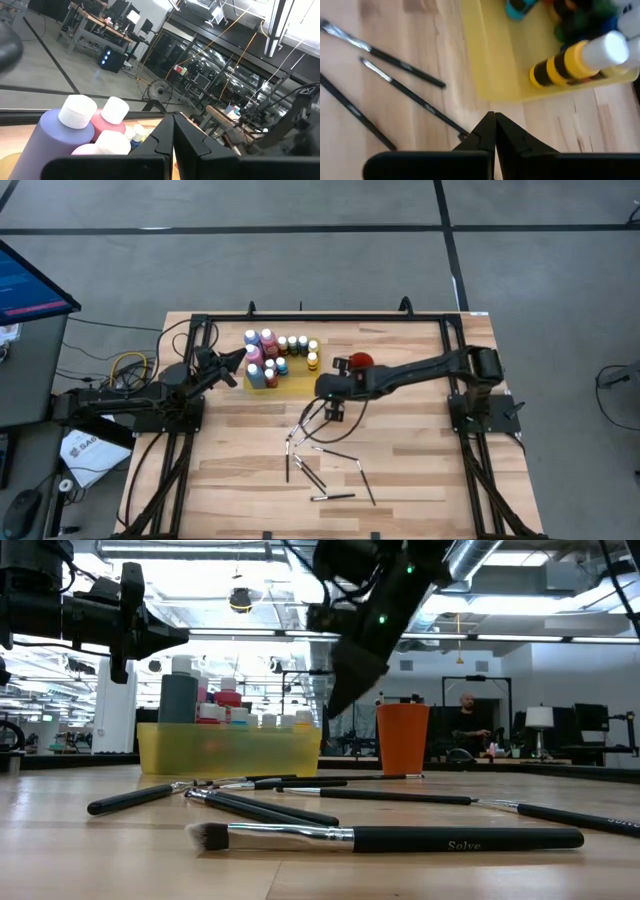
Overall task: Pick & Place Paint Supplies
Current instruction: Adjust the silver paint brush on the table
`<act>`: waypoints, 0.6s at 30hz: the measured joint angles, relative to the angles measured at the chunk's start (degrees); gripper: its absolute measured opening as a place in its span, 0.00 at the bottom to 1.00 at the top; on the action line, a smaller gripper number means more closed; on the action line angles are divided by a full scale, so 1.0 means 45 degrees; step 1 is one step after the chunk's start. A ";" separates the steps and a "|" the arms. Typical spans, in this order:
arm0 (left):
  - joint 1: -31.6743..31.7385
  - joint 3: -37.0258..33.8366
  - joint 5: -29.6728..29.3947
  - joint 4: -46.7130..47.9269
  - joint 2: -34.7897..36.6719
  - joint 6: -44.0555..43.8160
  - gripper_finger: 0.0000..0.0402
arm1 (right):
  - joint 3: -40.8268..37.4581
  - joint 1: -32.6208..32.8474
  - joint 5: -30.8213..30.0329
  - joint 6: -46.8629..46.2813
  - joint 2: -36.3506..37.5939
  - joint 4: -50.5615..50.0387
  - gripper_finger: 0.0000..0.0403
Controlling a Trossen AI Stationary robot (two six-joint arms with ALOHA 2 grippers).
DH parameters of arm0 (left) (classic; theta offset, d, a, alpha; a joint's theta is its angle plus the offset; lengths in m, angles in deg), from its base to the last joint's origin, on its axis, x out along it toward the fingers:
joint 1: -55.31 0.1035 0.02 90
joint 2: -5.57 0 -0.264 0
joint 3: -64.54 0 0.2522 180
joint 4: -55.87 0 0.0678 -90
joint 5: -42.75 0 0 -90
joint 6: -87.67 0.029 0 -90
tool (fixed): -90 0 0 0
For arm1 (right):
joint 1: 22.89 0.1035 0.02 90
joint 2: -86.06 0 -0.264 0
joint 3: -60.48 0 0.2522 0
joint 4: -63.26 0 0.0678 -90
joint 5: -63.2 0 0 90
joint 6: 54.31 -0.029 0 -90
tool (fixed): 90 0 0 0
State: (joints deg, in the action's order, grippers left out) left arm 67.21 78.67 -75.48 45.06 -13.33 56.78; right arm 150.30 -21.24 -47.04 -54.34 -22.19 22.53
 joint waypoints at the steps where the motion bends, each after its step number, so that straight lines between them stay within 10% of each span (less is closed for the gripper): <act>1: 0.0000 0.0000 0.0000 0.0005 -0.0005 0.0000 0.00 | 0.0026 0.0039 -0.0220 0.0001 -0.0177 -0.0083 0.00; 18: 0.0000 0.0002 0.0000 -0.0004 0.0000 0.0000 0.00 | -0.0319 0.0222 -0.0757 0.0272 -0.1602 -0.0541 0.00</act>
State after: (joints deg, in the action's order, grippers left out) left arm 67.21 78.67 -75.47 45.04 -13.33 56.78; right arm 148.86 -20.24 -50.45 -53.11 -29.40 20.10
